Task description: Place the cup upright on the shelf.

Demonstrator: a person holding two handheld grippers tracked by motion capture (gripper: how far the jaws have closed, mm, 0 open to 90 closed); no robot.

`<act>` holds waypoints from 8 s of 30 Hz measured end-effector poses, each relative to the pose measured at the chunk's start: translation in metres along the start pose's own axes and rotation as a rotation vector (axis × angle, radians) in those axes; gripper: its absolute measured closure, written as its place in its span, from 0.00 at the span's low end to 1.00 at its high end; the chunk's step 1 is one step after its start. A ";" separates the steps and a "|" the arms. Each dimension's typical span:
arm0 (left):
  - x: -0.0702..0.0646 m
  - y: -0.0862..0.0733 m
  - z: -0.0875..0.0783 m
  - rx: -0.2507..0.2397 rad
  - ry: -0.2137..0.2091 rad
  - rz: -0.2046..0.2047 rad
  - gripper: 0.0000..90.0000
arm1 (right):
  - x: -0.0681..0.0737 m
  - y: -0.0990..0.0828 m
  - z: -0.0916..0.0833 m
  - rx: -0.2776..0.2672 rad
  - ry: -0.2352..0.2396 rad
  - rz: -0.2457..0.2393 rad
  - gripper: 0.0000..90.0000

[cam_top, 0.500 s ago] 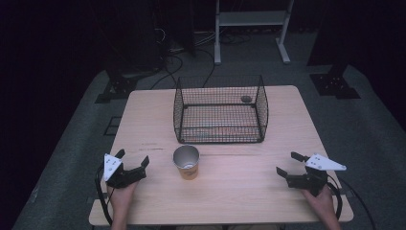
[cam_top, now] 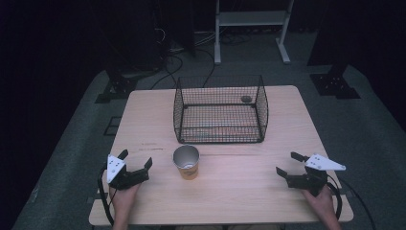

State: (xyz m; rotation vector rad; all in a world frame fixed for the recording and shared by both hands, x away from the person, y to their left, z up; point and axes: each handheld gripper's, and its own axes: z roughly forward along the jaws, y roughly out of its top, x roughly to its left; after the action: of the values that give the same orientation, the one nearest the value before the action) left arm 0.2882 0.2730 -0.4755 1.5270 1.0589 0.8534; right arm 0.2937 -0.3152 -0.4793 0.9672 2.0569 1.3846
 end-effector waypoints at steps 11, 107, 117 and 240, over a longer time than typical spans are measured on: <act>-0.021 -0.001 -0.009 0.003 -0.050 0.044 0.01 | 0.000 0.000 0.000 0.001 -0.002 -0.007 0.14; -0.099 0.008 0.040 0.063 -0.388 0.096 0.01 | 0.002 0.001 0.001 0.011 0.001 -0.021 0.14; -0.103 0.012 0.048 0.065 -0.401 0.087 0.01 | 0.002 0.001 0.001 0.011 0.002 -0.022 0.14; -0.127 0.154 0.116 -0.015 -0.622 0.145 0.15 | 0.000 0.001 0.002 0.011 0.000 -0.005 0.14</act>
State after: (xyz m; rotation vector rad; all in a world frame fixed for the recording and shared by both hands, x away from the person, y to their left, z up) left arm 0.3784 0.1037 -0.3478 1.7123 0.4901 0.4239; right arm 0.2949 -0.3137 -0.4792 0.9661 2.0674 1.3729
